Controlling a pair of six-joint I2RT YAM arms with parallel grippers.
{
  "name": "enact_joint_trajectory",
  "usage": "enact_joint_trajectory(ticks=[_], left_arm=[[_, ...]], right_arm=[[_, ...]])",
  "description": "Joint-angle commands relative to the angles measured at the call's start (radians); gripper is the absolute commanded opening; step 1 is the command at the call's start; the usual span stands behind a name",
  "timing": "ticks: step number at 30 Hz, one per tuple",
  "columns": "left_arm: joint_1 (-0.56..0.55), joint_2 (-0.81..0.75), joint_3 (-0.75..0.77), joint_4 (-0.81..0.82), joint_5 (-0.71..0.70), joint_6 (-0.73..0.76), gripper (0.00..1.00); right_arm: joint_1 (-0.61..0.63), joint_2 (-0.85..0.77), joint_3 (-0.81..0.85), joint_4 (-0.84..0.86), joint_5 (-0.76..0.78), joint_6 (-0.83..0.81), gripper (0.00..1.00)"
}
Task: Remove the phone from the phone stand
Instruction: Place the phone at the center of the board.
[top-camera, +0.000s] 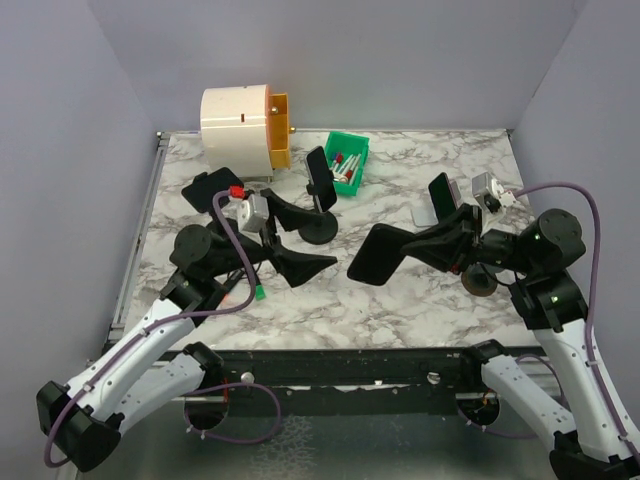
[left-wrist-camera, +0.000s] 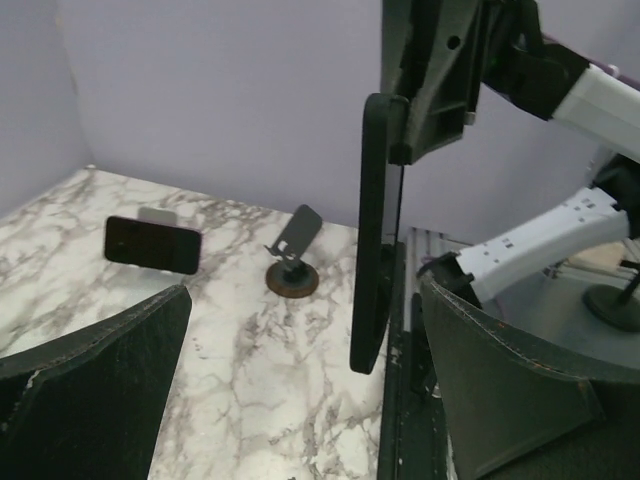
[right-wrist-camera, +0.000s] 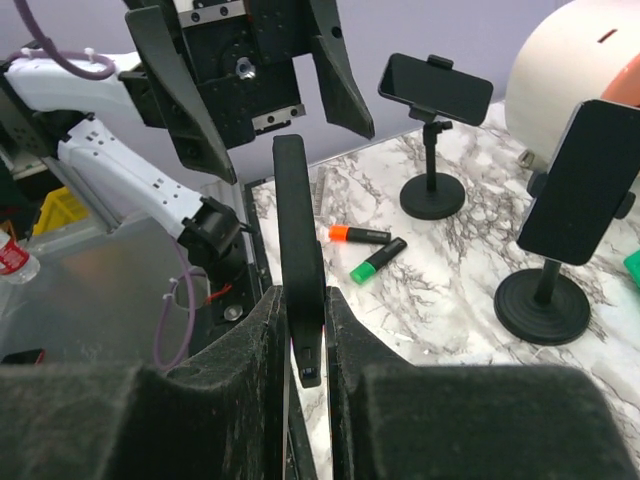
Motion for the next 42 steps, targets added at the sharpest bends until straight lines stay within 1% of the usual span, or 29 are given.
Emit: enact_joint_trajectory(ticks=[1, 4, 12, 17, 23, 25, 28, 29, 33, 36, 38, 42], left_arm=[[-0.013, 0.056, 0.061, 0.036, 0.223, -0.038, 0.99], [-0.018, 0.097, 0.079, 0.038, 0.264, -0.069, 0.98], [-0.023, 0.171, 0.105, 0.039, 0.302, -0.152, 0.96], [-0.023, 0.227, 0.121, 0.04, 0.316, -0.197, 0.92], [-0.022, 0.222, 0.114, 0.041, 0.3, -0.194, 0.86], [-0.023, 0.225, 0.112, 0.041, 0.296, -0.191, 0.81], [-0.023, 0.233, 0.113, 0.041, 0.293, -0.191, 0.68], [-0.022, 0.234, 0.111, 0.041, 0.289, -0.19, 0.65], [-0.022, 0.244, 0.111, 0.04, 0.283, -0.192, 0.63], [-0.023, 0.258, 0.115, 0.039, 0.29, -0.196, 0.53], [-0.023, 0.263, 0.117, 0.04, 0.291, -0.199, 0.49], [-0.022, 0.269, 0.119, 0.041, 0.287, -0.202, 0.49]], right_arm=[[0.01, -0.008, 0.0, 0.111, -0.067, 0.03, 0.01], [0.01, 0.015, -0.006, 0.173, -0.082, 0.05, 0.0], [0.016, 0.088, -0.015, 0.326, -0.105, 0.121, 0.01], [0.053, 0.153, 0.038, 0.28, -0.103, 0.073, 0.01], [0.084, 0.186, 0.049, 0.285, -0.097, 0.063, 0.01], [0.088, 0.192, 0.046, 0.3, -0.099, 0.072, 0.01], [0.091, 0.195, 0.04, 0.316, -0.101, 0.083, 0.0], [0.093, 0.194, 0.038, 0.318, -0.101, 0.083, 0.0], [0.094, 0.195, 0.032, 0.317, -0.094, 0.081, 0.0], [0.099, 0.202, 0.026, 0.331, -0.098, 0.091, 0.01], [0.103, 0.207, 0.026, 0.338, -0.099, 0.095, 0.01], [0.109, 0.216, 0.025, 0.347, -0.098, 0.101, 0.0]])
